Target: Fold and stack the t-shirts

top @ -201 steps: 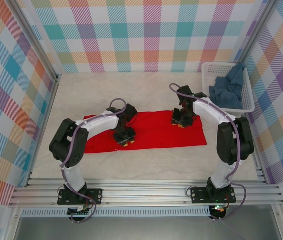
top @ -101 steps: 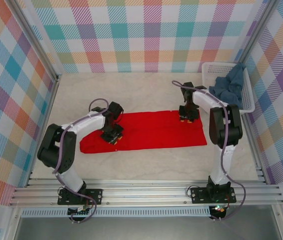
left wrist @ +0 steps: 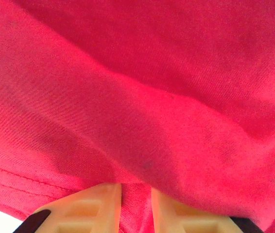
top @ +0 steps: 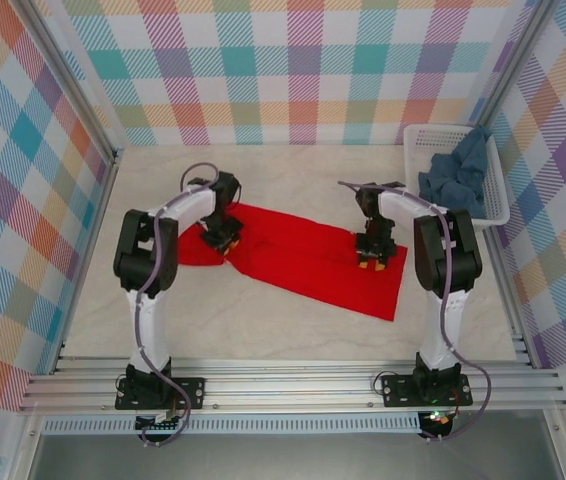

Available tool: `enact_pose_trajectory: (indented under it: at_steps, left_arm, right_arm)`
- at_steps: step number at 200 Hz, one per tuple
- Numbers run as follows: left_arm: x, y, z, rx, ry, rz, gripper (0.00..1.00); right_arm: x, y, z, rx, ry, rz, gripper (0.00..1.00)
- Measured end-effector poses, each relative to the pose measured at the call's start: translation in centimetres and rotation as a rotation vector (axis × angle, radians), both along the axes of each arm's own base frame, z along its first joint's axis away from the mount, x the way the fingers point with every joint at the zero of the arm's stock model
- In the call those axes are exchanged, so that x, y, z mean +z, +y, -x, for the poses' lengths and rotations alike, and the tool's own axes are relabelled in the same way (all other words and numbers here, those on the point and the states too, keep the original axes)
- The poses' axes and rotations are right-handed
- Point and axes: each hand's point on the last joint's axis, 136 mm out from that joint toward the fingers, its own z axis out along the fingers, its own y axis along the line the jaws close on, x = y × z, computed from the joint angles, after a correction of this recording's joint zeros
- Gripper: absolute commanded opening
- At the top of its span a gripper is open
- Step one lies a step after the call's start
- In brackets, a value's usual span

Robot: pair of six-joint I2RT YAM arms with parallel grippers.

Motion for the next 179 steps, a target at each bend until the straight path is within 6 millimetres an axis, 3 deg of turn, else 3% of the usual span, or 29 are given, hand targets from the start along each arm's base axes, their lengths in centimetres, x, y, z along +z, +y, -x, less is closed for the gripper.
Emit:
enact_pose_trajectory:
  at_steps: [36,63,80,103,131,160,179]
  left_arm:
    - [0.5,-3.4,-8.4,-0.109,-0.144,0.080,0.25]
    - [0.9,-7.4,-13.4,-0.172,-0.254,0.201,0.26]
    - [1.0,-10.2,-15.7,-0.207,-0.322,0.276,0.26]
    - [1.1,-13.4,-17.0,-0.237,-0.383,0.346,0.27]
    - [1.2,-15.9,-17.4,-0.236,-0.418,0.407,0.27]
    - [1.4,-16.5,-18.1,-0.224,-0.445,0.435,0.29]
    - [1.7,-16.3,-18.5,-0.213,-0.454,0.439,0.34]
  right_arm:
    - [-0.1,0.7,5.6,-0.194,0.066,-0.055,0.31]
    - [0.3,1.7,10.0,-0.377,0.077,-0.086,0.32]
    - [0.6,3.4,11.2,-0.442,0.072,-0.105,0.32]
    - [0.7,6.6,11.4,-0.495,0.078,-0.139,0.32]
    - [0.4,10.2,12.2,-0.576,0.124,-0.179,0.33]
    - [-0.4,13.4,13.2,-0.647,0.201,-0.206,0.32]
    - [-0.1,14.7,12.7,-0.650,0.212,-0.219,0.32]
